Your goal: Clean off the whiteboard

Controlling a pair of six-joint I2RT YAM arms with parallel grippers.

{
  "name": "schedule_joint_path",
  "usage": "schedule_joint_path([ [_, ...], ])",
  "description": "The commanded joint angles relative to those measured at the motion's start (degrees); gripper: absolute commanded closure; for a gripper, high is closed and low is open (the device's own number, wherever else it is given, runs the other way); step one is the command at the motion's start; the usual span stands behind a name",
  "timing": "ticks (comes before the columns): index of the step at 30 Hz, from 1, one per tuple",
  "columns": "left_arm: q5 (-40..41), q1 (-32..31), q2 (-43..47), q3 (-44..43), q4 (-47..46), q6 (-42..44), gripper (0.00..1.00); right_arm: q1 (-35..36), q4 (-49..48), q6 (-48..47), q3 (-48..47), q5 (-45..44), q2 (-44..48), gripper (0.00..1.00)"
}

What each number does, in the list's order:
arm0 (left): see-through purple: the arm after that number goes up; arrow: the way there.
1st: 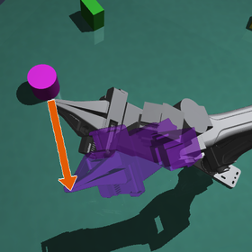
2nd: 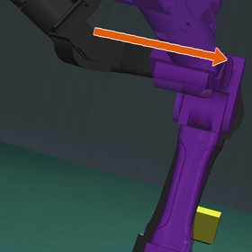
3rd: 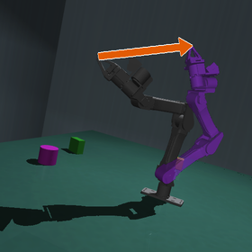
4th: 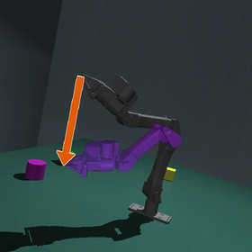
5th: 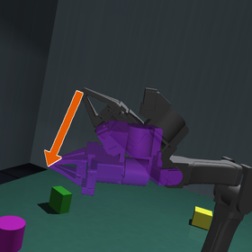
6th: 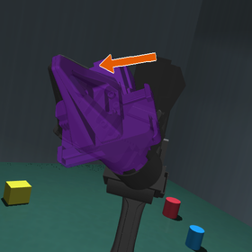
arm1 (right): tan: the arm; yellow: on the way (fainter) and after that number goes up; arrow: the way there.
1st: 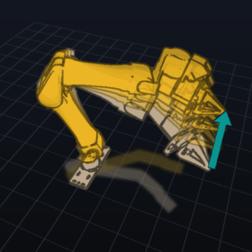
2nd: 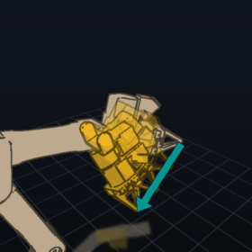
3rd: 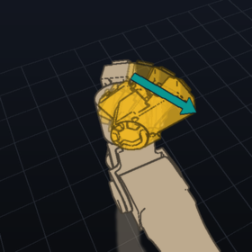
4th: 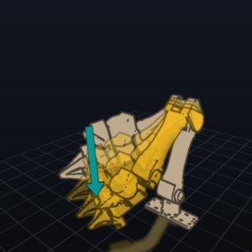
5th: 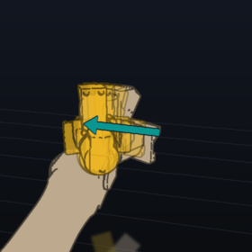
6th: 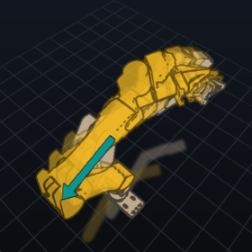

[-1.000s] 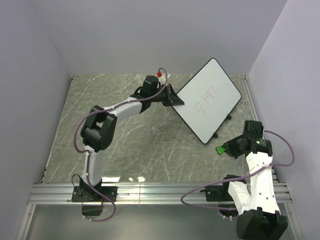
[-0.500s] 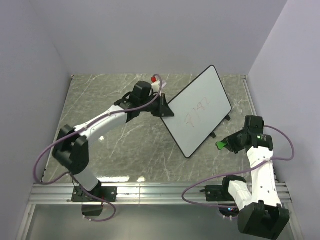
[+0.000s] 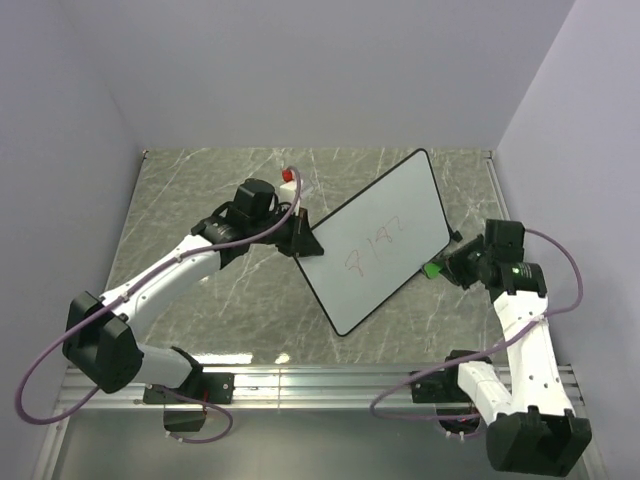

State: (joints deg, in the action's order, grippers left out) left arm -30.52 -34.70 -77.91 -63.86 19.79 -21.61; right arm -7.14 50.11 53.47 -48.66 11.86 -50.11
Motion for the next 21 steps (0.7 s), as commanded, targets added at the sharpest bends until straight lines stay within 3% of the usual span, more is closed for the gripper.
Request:
schedule_joint_path([
  [1,11.18,0.51,-3.82,1.63,10.71,4.30,1.00,6.50,-10.96,-0.21,-6.43,-0.34,-2.08,1.00],
  [3,11.71,0.51,-6.89,-0.29,10.62,1.84,1.00,9.57,-17.28,-0.65,-7.67,-1.05,-4.55,1.00],
  [8,7.94,0.51,-13.83,-5.31,11.41,-3.52,1.00,9.60,-31.63,0.49,-6.88,-0.26,-9.73,1.00],
  [15,8.11,0.42,-16.40,-11.55,16.15,-5.20,1.00,9.51,-42.96,4.53,-9.43,0.80,-22.21,1.00],
  [21,9.25,0.24,-14.29,-10.68,19.49,-4.15,1.00,11.26,-45.27,4.80,-15.05,1.86,-33.72,1.00],
])
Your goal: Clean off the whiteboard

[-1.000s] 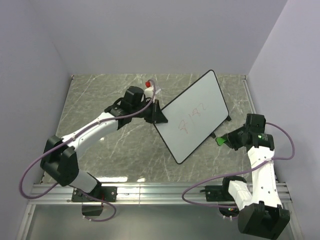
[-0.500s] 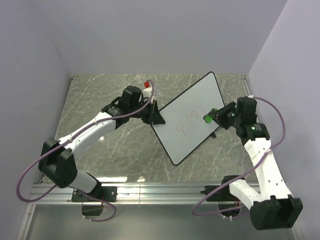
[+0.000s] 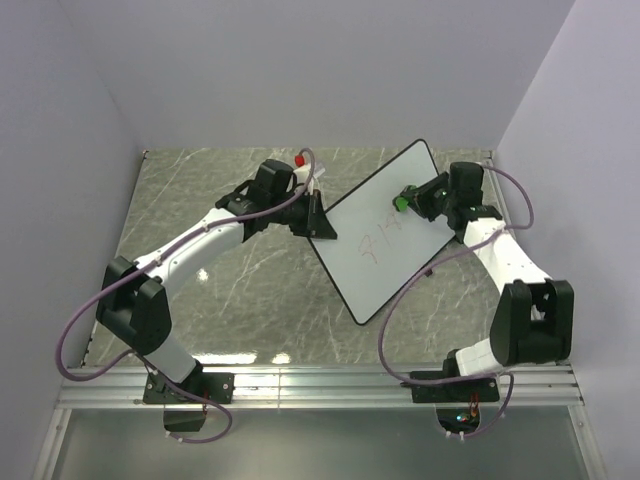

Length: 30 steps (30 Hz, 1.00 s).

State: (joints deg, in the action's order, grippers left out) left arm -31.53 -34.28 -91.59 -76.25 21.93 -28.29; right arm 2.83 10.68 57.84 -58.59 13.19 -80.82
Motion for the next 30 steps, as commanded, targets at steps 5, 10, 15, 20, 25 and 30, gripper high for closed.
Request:
schedule_joint_path([
  [5,11.05,-0.17,2.02,3.74,19.11,2.19,1.00,1.74,-6.11,-1.32,-6.81,-0.27,-7.33,1.00],
  [10,12.54,-0.17,3.08,3.12,20.43,1.93,1.00,1.56,-3.91,-5.19,0.55,-3.52,-5.06,1.00],
  [15,13.60,-0.17,3.26,3.21,19.73,1.22,1.00,3.05,1.09,-9.24,6.46,-8.08,0.03,1.00],
  [20,13.86,-0.17,3.09,4.00,18.32,-0.18,1.00,4.73,2.59,-8.72,12.52,-9.50,5.14,1.00],
  [25,14.21,-0.26,1.86,3.57,17.53,-1.32,1.00,5.34,3.21,-8.62,13.68,-7.49,7.78,1.00],
  [30,16.40,-0.78,0.36,2.42,17.00,-2.29,1.00,6.40,3.12,-8.10,5.53,-4.76,4.71,1.00],
])
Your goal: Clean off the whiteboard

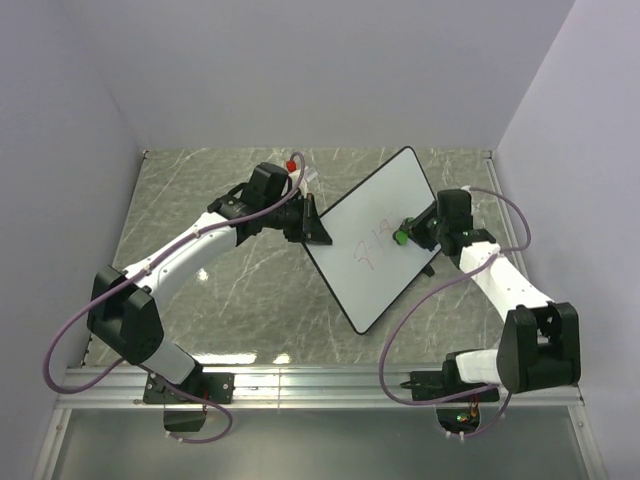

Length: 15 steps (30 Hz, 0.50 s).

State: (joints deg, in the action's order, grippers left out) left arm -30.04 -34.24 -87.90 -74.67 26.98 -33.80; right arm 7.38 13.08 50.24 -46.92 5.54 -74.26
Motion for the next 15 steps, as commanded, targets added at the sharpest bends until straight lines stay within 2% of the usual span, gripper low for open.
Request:
schedule_joint_path([
  [1,15.10,-0.92,-3.51,0.76,11.87,3.04,1.00,2.03,0.54,-0.32,-7.82,3.33,-2.72,1.00],
  [8,16.86,-1.09,-4.39,-1.17,11.78,2.43,1.00,1.33,4.57,-3.13,-26.10,2.46,-15.62,1.00],
  [11,16.51,-1.09,-3.77,-1.44,12.13,3.04,1.00,-0.08,5.90,-3.65,-28.49,1.84,-19.42,1.00],
  [15,16.07,-1.09,-4.56,-3.28,15.11,5.49,1.00,-1.31,7.92,-5.85,-26.22,-0.44,-21.72,1.00],
])
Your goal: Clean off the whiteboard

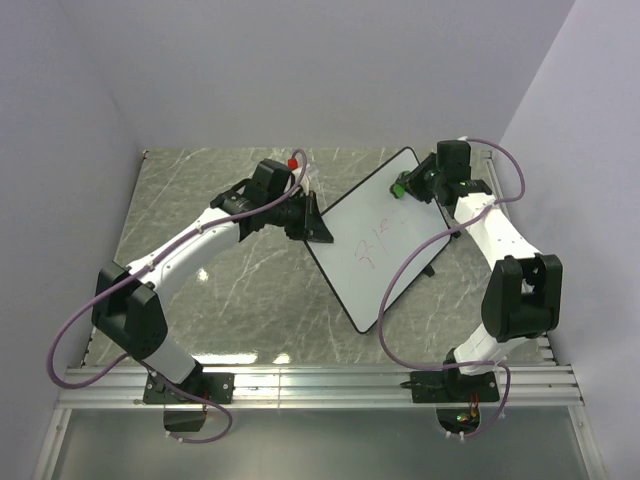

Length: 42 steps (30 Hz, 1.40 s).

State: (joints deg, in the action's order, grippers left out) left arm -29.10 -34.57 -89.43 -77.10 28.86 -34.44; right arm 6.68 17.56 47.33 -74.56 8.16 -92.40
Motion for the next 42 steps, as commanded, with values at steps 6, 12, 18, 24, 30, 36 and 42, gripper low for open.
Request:
schedule_joint_path([
  [6,14.60,-0.68,-4.26,-3.05,14.73,8.68,1.00,-2.11,2.22,-5.50,13.28,-4.83,-0.94,1.00],
  [12,12.58,-0.68,-6.28,-5.16,13.68,8.77,1.00,-2.11,0.81,-4.97,19.71,-2.37,1.52,1.00],
  [18,11.96,-0.68,-8.48,-6.66,12.97,10.09,1.00,1.67,-1.39,-3.48,20.34,2.28,4.15,1.00],
  [24,11.79,-0.68,-10.41,-7.80,12.80,11.23,1.00,6.41,-0.08,0.04,15.78,4.84,6.00,1.00],
  [30,11.26,-0.68,-11.56,-8.24,12.27,11.76,1.00,8.97,1.07,2.76,13.39,6.51,8.02,1.00],
  [36,11.17,-0.68,-12.09,-9.12,12.80,12.20,1.00,8.35,3.26,0.04,4.88,4.93,3.03,1.00],
  [42,11.35,-0.68,-11.56,-9.30,13.50,12.55,1.00,8.26,4.67,-0.40,-5.41,5.72,-5.41,1.00],
])
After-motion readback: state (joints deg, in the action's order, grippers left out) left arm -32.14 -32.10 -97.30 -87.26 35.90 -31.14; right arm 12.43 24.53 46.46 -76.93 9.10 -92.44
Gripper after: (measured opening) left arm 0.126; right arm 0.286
